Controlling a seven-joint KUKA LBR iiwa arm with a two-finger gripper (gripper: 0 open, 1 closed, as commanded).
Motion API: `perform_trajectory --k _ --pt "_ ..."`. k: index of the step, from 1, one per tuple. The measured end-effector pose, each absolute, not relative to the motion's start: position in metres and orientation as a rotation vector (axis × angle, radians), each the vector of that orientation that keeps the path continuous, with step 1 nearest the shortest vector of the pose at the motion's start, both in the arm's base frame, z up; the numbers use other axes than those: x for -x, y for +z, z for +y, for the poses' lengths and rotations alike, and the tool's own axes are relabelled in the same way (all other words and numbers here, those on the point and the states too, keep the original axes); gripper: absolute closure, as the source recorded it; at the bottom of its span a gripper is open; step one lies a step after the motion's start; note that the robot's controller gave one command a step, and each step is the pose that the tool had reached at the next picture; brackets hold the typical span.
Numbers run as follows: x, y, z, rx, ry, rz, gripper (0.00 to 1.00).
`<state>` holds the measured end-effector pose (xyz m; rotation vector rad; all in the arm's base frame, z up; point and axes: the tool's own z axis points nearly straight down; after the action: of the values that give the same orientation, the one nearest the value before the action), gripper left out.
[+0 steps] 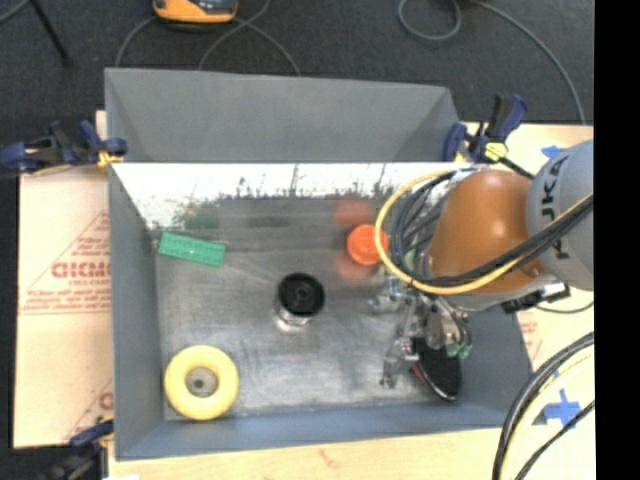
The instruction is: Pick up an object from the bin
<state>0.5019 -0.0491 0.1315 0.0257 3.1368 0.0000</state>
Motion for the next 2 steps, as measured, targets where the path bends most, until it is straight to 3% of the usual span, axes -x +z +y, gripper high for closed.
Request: perform_trajectory --k 1,2 --pt "-0.502 0.131 -0.048 -0.025 0.001 3.137 0.0" --pt "-0.518 0.119 -0.06 -0.098 0.002 3.134 0.0"
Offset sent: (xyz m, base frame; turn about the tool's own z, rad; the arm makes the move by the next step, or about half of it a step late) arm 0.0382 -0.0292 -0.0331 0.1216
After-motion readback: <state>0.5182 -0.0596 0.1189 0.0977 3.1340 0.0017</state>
